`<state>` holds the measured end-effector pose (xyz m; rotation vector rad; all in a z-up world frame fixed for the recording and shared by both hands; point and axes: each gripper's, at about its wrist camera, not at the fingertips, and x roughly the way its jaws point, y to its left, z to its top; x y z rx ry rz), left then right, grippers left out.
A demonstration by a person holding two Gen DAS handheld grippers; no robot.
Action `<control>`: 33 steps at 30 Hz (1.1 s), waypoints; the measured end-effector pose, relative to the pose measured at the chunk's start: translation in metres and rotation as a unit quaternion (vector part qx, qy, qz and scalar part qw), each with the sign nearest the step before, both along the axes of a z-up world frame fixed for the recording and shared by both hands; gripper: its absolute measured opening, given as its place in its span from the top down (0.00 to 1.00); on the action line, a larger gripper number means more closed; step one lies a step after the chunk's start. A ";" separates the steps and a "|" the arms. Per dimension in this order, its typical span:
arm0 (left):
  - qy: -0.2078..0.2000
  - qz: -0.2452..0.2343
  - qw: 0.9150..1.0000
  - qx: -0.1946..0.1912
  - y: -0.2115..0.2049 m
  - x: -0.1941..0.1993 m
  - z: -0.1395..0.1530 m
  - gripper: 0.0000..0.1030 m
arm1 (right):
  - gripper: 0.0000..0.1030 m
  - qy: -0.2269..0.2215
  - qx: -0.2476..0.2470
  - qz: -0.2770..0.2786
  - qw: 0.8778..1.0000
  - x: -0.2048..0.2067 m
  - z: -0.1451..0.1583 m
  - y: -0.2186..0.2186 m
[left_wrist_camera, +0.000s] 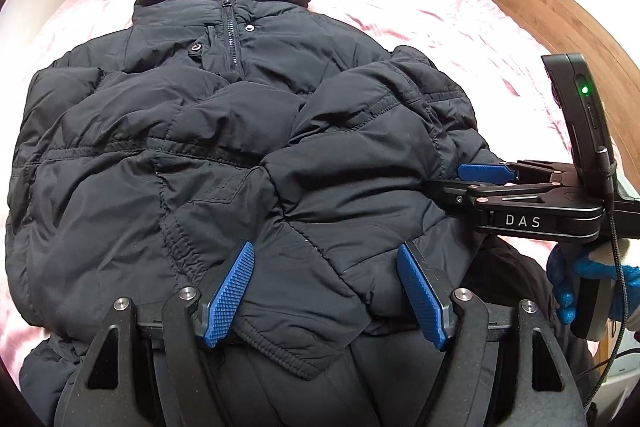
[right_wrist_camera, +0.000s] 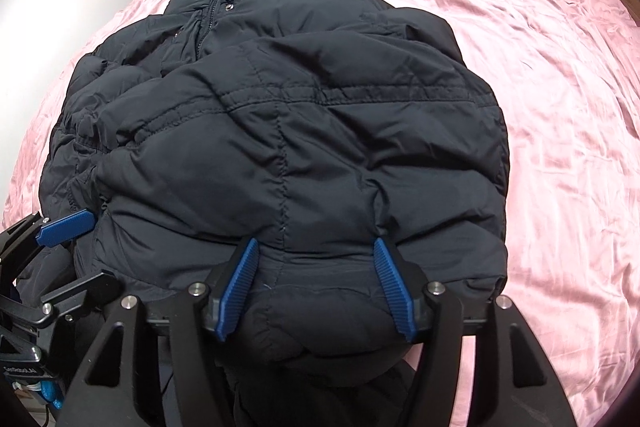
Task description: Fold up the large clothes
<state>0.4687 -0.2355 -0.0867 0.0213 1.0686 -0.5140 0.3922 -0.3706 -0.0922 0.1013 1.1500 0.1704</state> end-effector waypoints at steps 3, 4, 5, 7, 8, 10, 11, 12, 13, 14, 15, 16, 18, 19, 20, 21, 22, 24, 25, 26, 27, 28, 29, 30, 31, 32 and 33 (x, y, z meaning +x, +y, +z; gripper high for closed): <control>-0.004 0.010 1.000 -0.001 0.010 -0.002 0.007 0.29 | 0.37 -0.002 0.001 -0.004 1.000 0.000 0.000 0.001; -0.006 0.014 1.000 0.003 0.013 -0.003 0.009 0.29 | 0.35 -0.003 0.002 -0.006 1.000 -0.001 0.001 0.002; -0.008 0.017 1.000 0.007 0.017 -0.004 0.011 0.29 | 0.33 -0.003 0.002 -0.007 1.000 -0.001 0.001 0.003; -0.010 0.024 1.000 0.012 0.024 -0.006 0.014 0.29 | 0.32 -0.002 -0.001 -0.010 1.000 -0.002 0.004 0.004; -0.011 0.027 0.999 0.014 0.028 -0.007 0.016 0.29 | 0.31 -0.002 -0.004 -0.012 1.000 -0.003 0.005 0.005; -0.011 0.033 0.999 0.016 0.034 -0.009 0.018 0.29 | 0.30 -0.005 -0.010 -0.016 1.000 -0.006 0.010 0.007; -0.012 0.036 0.999 0.017 0.038 -0.010 0.020 0.29 | 0.29 -0.006 -0.012 -0.018 1.000 -0.007 0.013 0.008; -0.013 0.039 0.999 0.018 0.040 -0.010 0.021 0.29 | 0.28 -0.007 -0.013 -0.020 1.000 -0.009 0.016 0.009; -0.013 0.041 0.999 0.018 0.043 -0.011 0.023 0.29 | 0.27 -0.009 -0.013 -0.022 1.000 -0.011 0.019 0.010; -0.014 0.043 0.999 0.018 0.046 -0.012 0.024 0.29 | 0.26 -0.010 -0.013 -0.022 1.000 -0.013 0.022 0.012; -0.016 0.045 0.999 0.018 0.048 -0.012 0.026 0.29 | 0.26 -0.012 -0.013 -0.021 1.000 -0.015 0.026 0.013; -0.018 0.048 0.999 0.019 0.050 -0.013 0.028 0.29 | 0.25 -0.014 -0.013 -0.021 1.000 -0.018 0.029 0.015; -0.020 0.052 0.998 0.021 0.055 -0.015 0.031 0.29 | 0.25 -0.017 -0.013 -0.017 1.000 -0.023 0.036 0.020; -0.020 0.054 0.998 0.022 0.058 -0.015 0.033 0.27 | 0.25 -0.019 -0.013 -0.016 1.000 -0.025 0.038 0.022; -0.020 0.057 0.998 0.024 0.060 -0.016 0.034 0.26 | 0.24 -0.020 -0.012 -0.015 1.000 -0.028 0.041 0.023; -0.020 0.059 0.998 0.026 0.063 -0.016 0.035 0.25 | 0.24 -0.021 -0.010 -0.013 1.000 -0.030 0.043 0.025; -0.021 0.060 0.998 0.028 0.065 -0.017 0.036 0.24 | 0.24 -0.022 -0.009 -0.014 1.000 -0.032 0.045 0.026; -0.023 0.062 0.997 0.034 0.069 -0.019 0.038 0.23 | 0.24 -0.025 -0.005 -0.017 1.000 -0.035 0.048 0.027; -0.024 0.063 0.997 0.037 0.071 -0.019 0.038 0.23 | 0.24 -0.025 -0.004 -0.020 0.999 -0.037 0.049 0.027; -0.024 0.064 0.997 0.039 0.072 -0.019 0.039 0.22 | 0.24 -0.026 -0.003 -0.021 0.999 -0.038 0.049 0.027; -0.023 0.065 0.997 0.041 0.074 -0.019 0.038 0.21 | 0.23 -0.026 -0.002 -0.022 0.999 -0.038 0.049 0.027; -0.022 0.065 0.997 0.041 0.076 -0.019 0.038 0.21 | 0.22 -0.026 -0.001 -0.023 0.999 -0.040 0.049 0.027; -0.021 0.067 0.997 0.042 0.078 -0.019 0.037 0.21 | 0.18 -0.025 -0.001 -0.021 0.999 -0.040 0.050 0.028; -0.020 0.068 0.997 0.043 0.080 -0.019 0.037 0.20 | 0.15 -0.025 -0.003 -0.019 1.000 -0.041 0.050 0.028; -0.018 0.069 0.997 0.043 0.082 -0.019 0.036 0.20 | 0.11 -0.027 -0.005 -0.017 0.999 -0.042 0.050 0.029; -0.016 0.070 0.997 0.042 0.084 -0.019 0.035 0.20 | 0.08 -0.033 -0.004 -0.014 0.999 -0.042 0.052 0.029; -0.015 0.071 0.996 0.042 0.085 -0.018 0.035 0.19 | 0.08 -0.040 -0.006 -0.013 0.999 -0.043 0.054 0.030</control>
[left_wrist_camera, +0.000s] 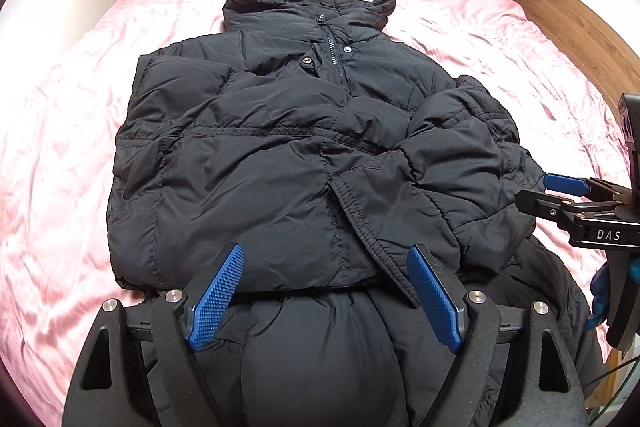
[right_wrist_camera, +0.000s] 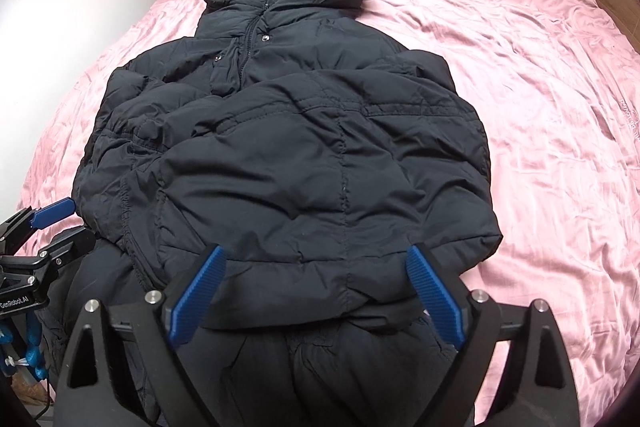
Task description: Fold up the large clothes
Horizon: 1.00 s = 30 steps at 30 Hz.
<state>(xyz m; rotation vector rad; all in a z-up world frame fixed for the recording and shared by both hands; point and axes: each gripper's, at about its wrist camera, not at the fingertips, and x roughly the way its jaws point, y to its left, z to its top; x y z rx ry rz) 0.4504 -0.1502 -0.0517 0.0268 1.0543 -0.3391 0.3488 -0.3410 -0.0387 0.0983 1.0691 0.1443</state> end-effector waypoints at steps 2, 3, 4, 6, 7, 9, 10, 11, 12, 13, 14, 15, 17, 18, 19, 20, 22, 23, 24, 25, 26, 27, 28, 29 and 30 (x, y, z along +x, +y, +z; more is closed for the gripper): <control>0.001 0.001 1.000 0.002 0.003 0.001 0.000 0.19 | 0.07 -0.012 -0.004 0.001 1.000 -0.002 0.004 0.000; 0.001 0.001 1.000 0.002 0.004 0.002 0.000 0.19 | 0.07 -0.016 -0.003 0.000 1.000 -0.003 0.006 0.000; 0.001 0.002 1.000 0.002 0.005 0.003 0.000 0.19 | 0.06 -0.018 -0.002 0.000 1.000 -0.003 0.008 -0.001; 0.000 0.002 1.000 0.004 0.007 0.005 0.000 0.18 | 0.06 -0.017 0.003 0.000 1.000 -0.002 0.011 -0.002; -0.001 0.002 1.000 0.005 0.007 0.007 0.001 0.18 | 0.06 -0.015 0.005 0.001 1.000 -0.002 0.013 -0.003; -0.002 0.001 1.000 0.006 0.008 0.011 0.001 0.18 | 0.06 -0.010 0.011 0.002 1.000 0.000 0.014 -0.004; -0.002 0.001 1.000 0.007 0.009 0.012 0.001 0.18 | 0.06 -0.005 0.016 0.004 1.000 0.002 0.014 -0.004; -0.002 0.002 1.000 0.008 0.009 0.014 0.001 0.18 | 0.06 -0.001 0.017 0.005 1.000 0.002 0.015 -0.004; -0.001 0.002 1.000 0.009 0.009 0.015 0.000 0.17 | 0.06 0.002 0.019 0.006 1.000 0.003 0.015 -0.004; 0.000 0.003 1.000 0.010 0.009 0.017 0.000 0.17 | 0.06 0.005 0.020 0.008 1.000 0.004 0.015 -0.003; 0.003 0.003 1.000 0.010 0.009 0.018 -0.001 0.17 | 0.06 0.009 0.021 0.009 1.000 0.005 0.015 -0.003; 0.006 0.003 1.000 0.011 0.009 0.020 -0.002 0.16 | 0.06 0.012 0.026 0.010 1.000 0.006 0.014 -0.004; 0.014 0.004 1.000 0.010 0.012 0.024 -0.004 0.16 | 0.06 0.015 0.036 0.012 0.999 0.008 0.015 -0.005; 0.018 0.004 1.000 0.008 0.014 0.026 -0.004 0.16 | 0.06 0.016 0.041 0.015 0.999 0.010 0.016 -0.005; 0.020 0.003 1.000 0.007 0.016 0.029 -0.004 0.16 | 0.06 0.015 0.044 0.018 0.999 0.012 0.018 -0.005; 0.021 0.003 1.000 0.007 0.018 0.033 -0.003 0.16 | 0.06 0.014 0.048 0.022 0.999 0.015 0.020 -0.006; 0.018 0.005 1.000 0.010 0.024 0.041 0.001 0.16 | 0.06 0.009 0.050 0.030 0.998 0.022 0.026 -0.007; 0.016 0.005 1.000 0.010 0.027 0.047 0.004 0.16 | 0.06 0.006 0.050 0.033 0.998 0.027 0.029 -0.008; 0.014 0.006 1.000 0.011 0.030 0.053 0.006 0.16 | 0.06 0.003 0.051 0.035 0.998 0.032 0.032 -0.009; 0.011 0.008 1.000 0.012 0.032 0.060 0.010 0.16 | 0.06 -0.001 0.053 0.036 0.998 0.038 0.036 -0.011; 0.009 0.010 1.000 0.011 0.035 0.067 0.013 0.16 | 0.06 -0.004 0.057 0.035 0.998 0.045 0.038 -0.014; 0.008 0.012 1.000 0.007 0.038 0.075 0.016 0.16 | 0.06 -0.006 0.064 0.034 0.997 0.052 0.041 -0.018; 0.006 0.015 1.000 0.004 0.040 0.084 0.020 0.16 | 0.06 -0.007 0.070 0.034 0.997 0.060 0.043 -0.021; 0.004 0.016 1.000 0.003 0.041 0.093 0.023 0.16 | 0.06 -0.009 0.074 0.032 0.997 0.070 0.045 -0.024; 0.001 0.018 1.000 0.003 0.043 0.103 0.026 0.16 | 0.06 -0.011 0.077 0.029 0.997 0.079 0.047 -0.028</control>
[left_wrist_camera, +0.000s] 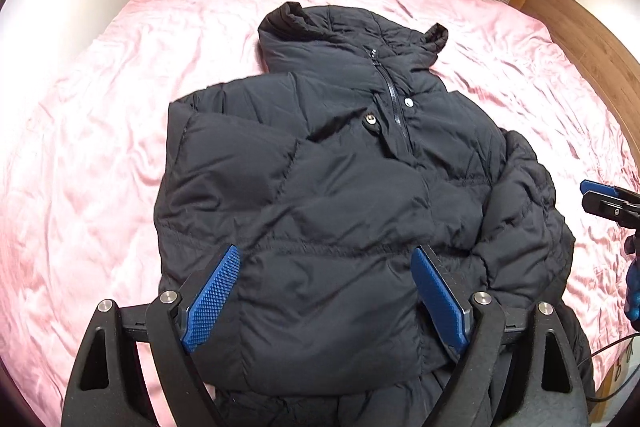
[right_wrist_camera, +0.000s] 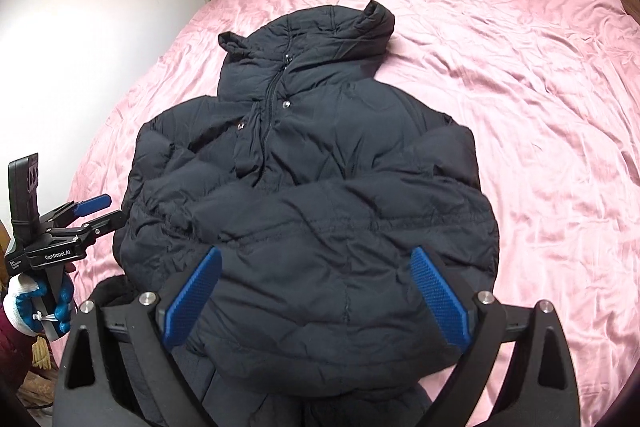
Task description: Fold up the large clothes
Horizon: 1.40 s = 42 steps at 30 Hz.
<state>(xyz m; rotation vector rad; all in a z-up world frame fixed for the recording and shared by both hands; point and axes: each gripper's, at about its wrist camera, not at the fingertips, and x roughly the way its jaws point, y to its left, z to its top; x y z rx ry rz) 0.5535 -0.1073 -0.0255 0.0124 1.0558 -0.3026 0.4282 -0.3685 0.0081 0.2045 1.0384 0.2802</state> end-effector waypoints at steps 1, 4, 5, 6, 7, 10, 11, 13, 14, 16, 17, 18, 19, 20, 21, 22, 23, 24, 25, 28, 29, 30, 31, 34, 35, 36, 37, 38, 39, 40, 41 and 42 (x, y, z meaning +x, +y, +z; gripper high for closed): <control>-0.002 0.002 1.000 -0.003 0.001 0.011 0.003 0.16 | 0.06 -0.002 0.004 -0.003 1.000 0.010 0.001 -0.003; -0.003 0.011 1.000 -0.023 0.005 0.047 0.010 0.16 | 0.06 -0.005 0.020 -0.013 1.000 0.045 0.005 -0.014; -0.004 0.015 0.999 -0.030 0.006 0.060 0.012 0.16 | 0.06 -0.006 0.025 -0.016 1.000 0.057 0.005 -0.018; -0.007 0.018 0.999 -0.036 0.007 0.073 0.014 0.16 | 0.06 -0.007 0.031 -0.019 0.999 0.071 0.006 -0.021; -0.010 0.020 0.999 -0.040 0.007 0.084 0.016 0.16 | 0.06 -0.007 0.036 -0.023 0.999 0.083 0.006 -0.025; -0.011 0.028 0.999 -0.043 0.007 0.124 0.016 0.16 | 0.06 -0.004 0.048 -0.038 0.998 0.122 0.002 -0.035; -0.009 0.031 0.998 -0.046 0.007 0.138 0.015 0.16 | 0.06 -0.004 0.053 -0.042 0.998 0.135 0.000 -0.038; -0.011 0.039 0.998 -0.045 0.006 0.165 0.014 0.16 | 0.06 -0.004 0.062 -0.051 0.997 0.160 -0.003 -0.043; -0.010 0.043 0.998 -0.050 0.006 0.179 0.012 0.16 | 0.06 -0.003 0.067 -0.056 0.996 0.173 -0.006 -0.045; -0.009 0.052 0.996 -0.066 0.009 0.204 0.010 0.16 | 0.06 -0.001 0.080 -0.066 0.995 0.197 -0.012 -0.049; -0.007 0.057 0.995 -0.075 0.010 0.217 0.008 0.16 | 0.06 -0.001 0.084 -0.069 0.994 0.209 -0.015 -0.050; -0.003 0.064 0.994 -0.086 0.011 0.231 0.007 0.16 | 0.06 -0.001 0.084 -0.074 0.994 0.221 -0.018 -0.050; 0.002 0.068 0.993 -0.101 0.014 0.243 0.005 0.15 | 0.06 -0.003 0.086 -0.076 0.993 0.233 -0.021 -0.049; 0.008 0.073 0.991 -0.115 0.016 0.255 0.003 0.15 | 0.06 -0.005 0.089 -0.077 0.993 0.243 -0.023 -0.049; 0.011 0.085 0.988 -0.126 0.018 0.266 0.000 0.15 | 0.06 -0.008 0.094 -0.078 0.993 0.254 -0.024 -0.048; 0.015 0.093 0.986 -0.138 0.021 0.277 -0.002 0.15 | 0.06 -0.009 0.098 -0.081 0.992 0.263 -0.025 -0.047; 0.020 0.100 0.984 -0.149 0.023 0.286 -0.006 0.15 | 0.06 -0.012 0.104 -0.087 0.991 0.272 -0.026 -0.047; 0.022 0.113 0.981 -0.154 0.026 0.294 -0.008 0.15 | 0.06 -0.014 0.113 -0.092 0.989 0.280 -0.027 -0.047; 0.024 0.125 0.978 -0.164 0.029 0.300 -0.011 0.15 | 0.06 -0.014 0.125 -0.097 0.987 0.288 -0.029 -0.047; 0.036 0.142 0.969 -0.197 0.037 0.318 -0.022 0.14 | 0.06 -0.009 0.146 -0.115 0.983 0.309 -0.035 -0.051; 0.040 0.146 0.968 -0.201 0.037 0.323 -0.026 0.14 | 0.06 -0.004 0.149 -0.123 0.981 0.316 -0.038 -0.053; 0.043 0.148 0.967 -0.203 0.037 0.328 -0.029 0.14 | 0.06 -0.001 0.148 -0.134 0.980 0.322 -0.040 -0.056; 0.047 0.148 0.967 -0.202 0.037 0.333 -0.033 0.14 | 0.06 0.001 0.150 -0.141 0.979 0.327 -0.042 -0.058; 0.052 0.155 0.965 -0.203 0.038 0.343 -0.042 0.14 | 0.06 0.008 0.163 -0.152 0.975 0.341 -0.049 -0.062; 0.053 0.157 0.965 -0.205 0.039 0.345 -0.045 0.14 | 0.06 0.010 0.166 -0.153 0.974 0.345 -0.052 -0.062; 0.054 0.159 0.964 -0.204 0.039 0.347 -0.048 0.14 | 0.06 0.011 0.165 -0.153 0.974 0.347 -0.053 -0.062; 0.054 0.160 0.965 -0.202 0.039 0.350 -0.050 0.14 | 0.06 0.012 0.163 -0.153 0.975 0.350 -0.055 -0.061; 0.054 0.161 0.965 -0.200 0.039 0.352 -0.053 0.14 | 0.06 0.013 0.161 -0.150 0.975 0.353 -0.056 -0.059; 0.055 0.161 0.965 -0.200 0.040 0.353 -0.055 0.14 | 0.06 0.014 0.158 -0.147 0.976 0.356 -0.057 -0.056; 0.057 0.162 0.964 -0.201 0.041 0.355 -0.058 0.14 | 0.06 0.015 0.153 -0.145 0.977 0.358 -0.058 -0.054; 0.059 0.163 0.963 -0.204 0.041 0.357 -0.060 0.14 | 0.06 0.015 0.150 -0.142 0.978 0.361 -0.059 -0.052; 0.061 0.163 0.962 -0.208 0.042 0.358 -0.062 0.14 | 0.06 0.015 0.150 -0.138 0.979 0.363 -0.060 -0.050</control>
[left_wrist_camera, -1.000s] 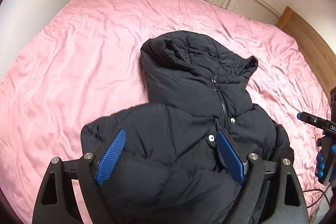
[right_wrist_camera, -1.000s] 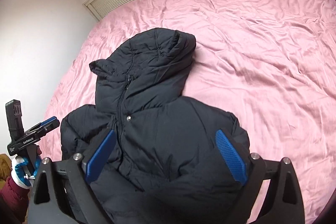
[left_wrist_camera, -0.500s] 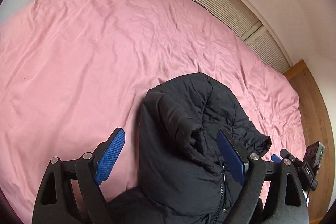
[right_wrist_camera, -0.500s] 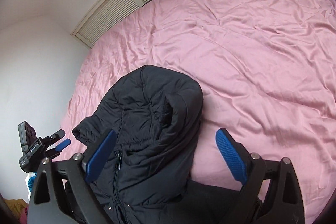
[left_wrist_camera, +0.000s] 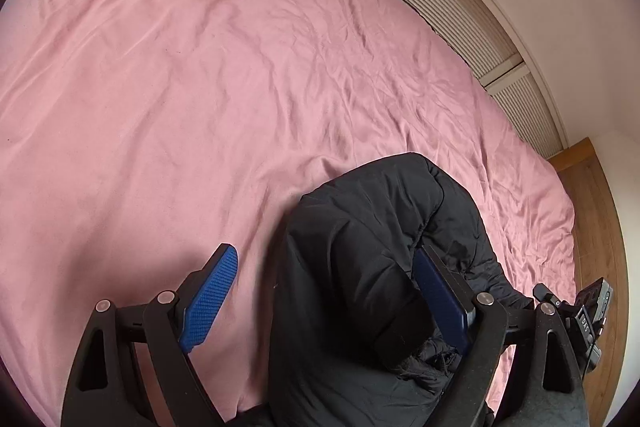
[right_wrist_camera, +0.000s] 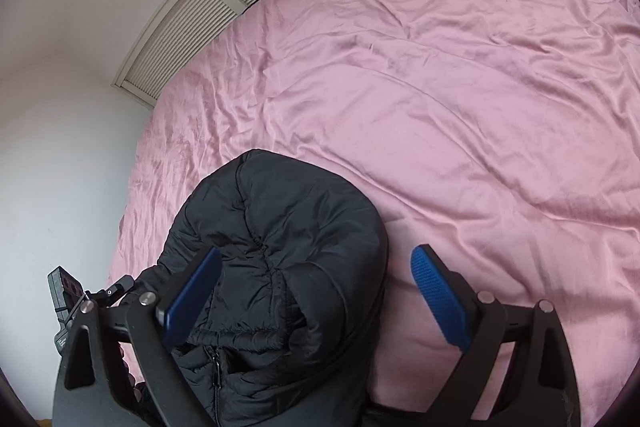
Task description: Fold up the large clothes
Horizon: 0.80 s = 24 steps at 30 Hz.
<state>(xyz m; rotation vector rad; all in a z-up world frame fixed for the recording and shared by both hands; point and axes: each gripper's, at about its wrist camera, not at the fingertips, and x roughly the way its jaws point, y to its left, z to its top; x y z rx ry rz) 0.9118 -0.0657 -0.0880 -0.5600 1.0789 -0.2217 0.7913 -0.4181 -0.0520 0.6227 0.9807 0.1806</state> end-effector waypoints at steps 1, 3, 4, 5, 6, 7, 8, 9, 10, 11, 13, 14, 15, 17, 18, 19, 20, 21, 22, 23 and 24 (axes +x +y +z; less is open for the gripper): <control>0.002 -0.001 1.000 -0.005 0.000 0.001 -0.002 0.14 | 0.06 0.000 -0.002 0.003 1.000 0.002 -0.001 0.002; 0.008 -0.004 1.000 -0.012 -0.003 0.003 -0.009 0.14 | 0.06 0.003 -0.011 0.010 1.000 0.007 -0.003 0.006; 0.009 -0.004 1.000 -0.015 -0.004 0.004 -0.011 0.14 | 0.06 0.004 -0.016 0.011 1.000 0.009 -0.005 0.008; 0.010 -0.003 1.000 -0.020 -0.004 0.004 -0.014 0.14 | 0.06 0.005 -0.019 0.011 1.000 0.011 -0.006 0.008; 0.012 -0.001 1.000 -0.025 -0.004 0.005 -0.017 0.14 | 0.06 0.006 -0.020 0.011 1.000 0.013 -0.007 0.009; 0.014 0.000 0.999 -0.029 -0.005 0.006 -0.019 0.14 | 0.06 0.007 -0.022 0.011 1.000 0.014 -0.009 0.009; 0.015 0.001 0.999 -0.031 -0.005 0.006 -0.021 0.14 | 0.06 0.009 -0.026 0.012 1.000 0.016 -0.010 0.010; 0.016 0.001 0.999 -0.031 -0.006 0.007 -0.023 0.14 | 0.06 0.012 -0.031 0.014 0.999 0.018 -0.012 0.011; 0.018 0.000 0.999 -0.030 -0.007 0.008 -0.025 0.14 | 0.07 0.014 -0.035 0.016 0.999 0.019 -0.014 0.012; 0.020 -0.001 0.999 -0.028 -0.009 0.008 -0.027 0.14 | 0.07 0.016 -0.037 0.017 0.999 0.021 -0.015 0.013; 0.024 -0.001 0.999 -0.028 -0.010 0.009 -0.032 0.14 | 0.07 0.020 -0.038 0.019 0.999 0.023 -0.019 0.015; 0.026 0.000 0.999 -0.029 -0.010 0.009 -0.034 0.14 | 0.07 0.021 -0.040 0.020 0.999 0.024 -0.021 0.016; 0.028 0.002 0.999 -0.028 -0.010 0.010 -0.036 0.14 | 0.08 0.023 -0.043 0.022 0.999 0.025 -0.022 0.018; 0.033 0.006 0.999 -0.024 -0.010 0.011 -0.039 0.14 | 0.14 0.025 -0.047 0.025 0.998 0.027 -0.024 0.021; 0.035 0.007 0.999 -0.024 -0.010 0.012 -0.041 0.14 | 0.17 0.025 -0.047 0.028 0.998 0.029 -0.025 0.023; 0.037 0.009 0.999 -0.022 -0.010 0.012 -0.042 0.16 | 0.22 0.027 -0.050 0.031 0.998 0.030 -0.025 0.025; 0.039 0.012 0.999 -0.021 -0.009 0.012 -0.043 0.18 | 0.30 0.030 -0.055 0.035 0.997 0.031 -0.027 0.027; 0.041 0.012 0.999 -0.021 -0.010 0.012 -0.044 0.25 | 0.34 0.034 -0.060 0.040 0.997 0.032 -0.028 0.029; 0.044 0.009 0.999 -0.018 -0.012 0.013 -0.045 0.35 | 0.47 0.041 -0.067 0.046 0.996 0.032 -0.030 0.032; 0.047 0.004 0.999 -0.011 -0.015 0.013 -0.046 0.41 | 0.59 0.044 -0.072 0.049 0.995 0.032 -0.031 0.033; 0.050 -0.003 0.999 -0.007 -0.018 0.013 -0.047 0.56 | 0.65 0.045 -0.075 0.052 0.995 0.032 -0.031 0.034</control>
